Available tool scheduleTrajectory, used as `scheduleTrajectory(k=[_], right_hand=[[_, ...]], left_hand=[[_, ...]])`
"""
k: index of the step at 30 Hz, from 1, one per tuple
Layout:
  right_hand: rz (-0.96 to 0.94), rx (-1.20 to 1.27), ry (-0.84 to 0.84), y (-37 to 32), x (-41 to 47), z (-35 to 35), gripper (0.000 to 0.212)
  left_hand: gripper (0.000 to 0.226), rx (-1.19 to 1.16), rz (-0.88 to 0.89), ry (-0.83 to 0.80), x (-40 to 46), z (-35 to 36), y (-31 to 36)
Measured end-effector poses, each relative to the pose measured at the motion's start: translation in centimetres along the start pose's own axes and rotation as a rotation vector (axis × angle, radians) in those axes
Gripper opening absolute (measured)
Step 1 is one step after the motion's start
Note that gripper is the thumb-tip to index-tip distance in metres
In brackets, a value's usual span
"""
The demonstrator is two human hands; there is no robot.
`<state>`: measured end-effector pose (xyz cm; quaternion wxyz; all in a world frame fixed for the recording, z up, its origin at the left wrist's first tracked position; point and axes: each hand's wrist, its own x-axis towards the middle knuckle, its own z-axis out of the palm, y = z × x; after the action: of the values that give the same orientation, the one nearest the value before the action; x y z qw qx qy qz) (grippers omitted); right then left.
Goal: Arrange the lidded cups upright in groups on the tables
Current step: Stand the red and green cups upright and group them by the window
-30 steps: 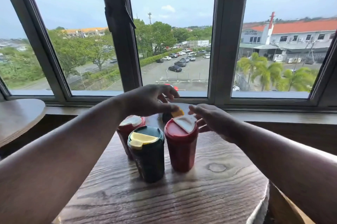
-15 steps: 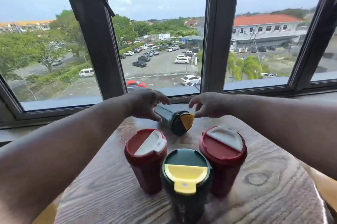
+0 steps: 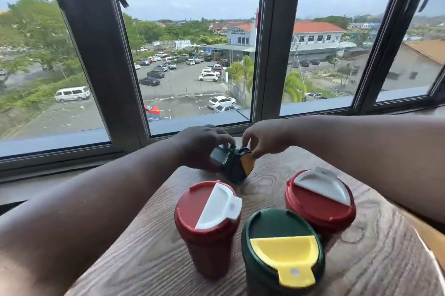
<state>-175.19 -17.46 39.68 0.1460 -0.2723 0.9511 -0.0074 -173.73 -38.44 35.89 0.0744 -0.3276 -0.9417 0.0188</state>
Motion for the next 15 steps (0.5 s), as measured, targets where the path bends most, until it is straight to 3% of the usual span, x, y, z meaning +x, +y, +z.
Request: scheduleTrajectory(k=[4, 8, 12, 15], right_hand=[[0.014, 0.024, 0.027, 0.0, 0.4, 0.5, 0.037], [-0.002, 0.070, 0.002, 0.0, 0.6, 0.5, 0.031], [-0.034, 0.290, 0.013, 0.1, 0.0, -0.8, 0.020], [-0.036, 0.464, 0.075, 0.0, -0.8, -1.7, 0.013]], left_hand=[[0.079, -0.032, 0.027, -0.007, 0.0, 0.4, -0.2], [0.064, -0.078, 0.035, -0.036, 0.1, 0.1, -0.6], [0.067, -0.329, -0.027, -0.012, -0.8, -0.7, -1.2], [0.056, -0.540, -0.065, -0.025, -1.7, -1.7, -0.7]])
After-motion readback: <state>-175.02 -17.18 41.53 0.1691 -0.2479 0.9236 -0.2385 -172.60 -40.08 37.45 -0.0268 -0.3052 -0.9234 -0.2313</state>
